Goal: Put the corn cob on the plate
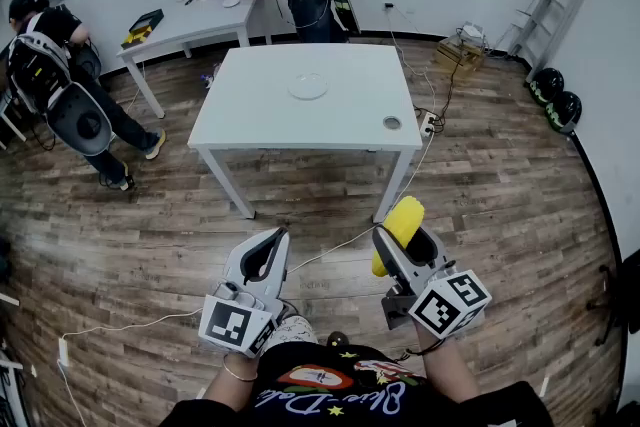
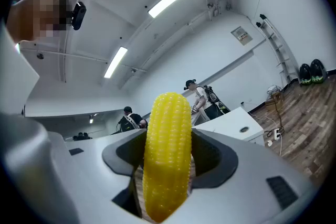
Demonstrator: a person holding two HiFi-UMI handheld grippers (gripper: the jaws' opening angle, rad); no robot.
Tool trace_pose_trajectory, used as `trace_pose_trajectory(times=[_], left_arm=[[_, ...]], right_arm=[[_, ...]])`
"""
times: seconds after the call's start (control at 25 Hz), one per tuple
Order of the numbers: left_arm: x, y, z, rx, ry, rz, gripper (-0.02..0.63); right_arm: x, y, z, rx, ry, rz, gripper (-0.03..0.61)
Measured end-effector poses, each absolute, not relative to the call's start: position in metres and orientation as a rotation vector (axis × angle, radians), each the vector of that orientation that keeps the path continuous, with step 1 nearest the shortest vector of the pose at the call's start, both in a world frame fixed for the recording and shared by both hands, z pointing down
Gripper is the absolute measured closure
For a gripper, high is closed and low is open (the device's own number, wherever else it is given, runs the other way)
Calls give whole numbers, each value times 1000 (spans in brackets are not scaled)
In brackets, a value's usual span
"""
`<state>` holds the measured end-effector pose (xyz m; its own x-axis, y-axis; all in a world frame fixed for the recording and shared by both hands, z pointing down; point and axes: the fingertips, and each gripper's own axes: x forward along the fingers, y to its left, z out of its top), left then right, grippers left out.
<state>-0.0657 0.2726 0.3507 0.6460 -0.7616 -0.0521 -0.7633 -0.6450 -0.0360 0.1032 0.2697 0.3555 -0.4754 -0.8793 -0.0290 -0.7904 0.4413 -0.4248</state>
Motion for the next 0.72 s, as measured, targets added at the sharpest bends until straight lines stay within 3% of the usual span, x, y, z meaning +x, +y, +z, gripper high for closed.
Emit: trace_pose_trajectory(times=[0.32,0.72], left_arm=[[-85,198,365,-2788,1332,76,623],[-119,9,358,-2810,1221,139,623]], right_arm=[[85,199,370,-1433,2469,-536,327],[35,5,365,-1473,2474,-489,327]])
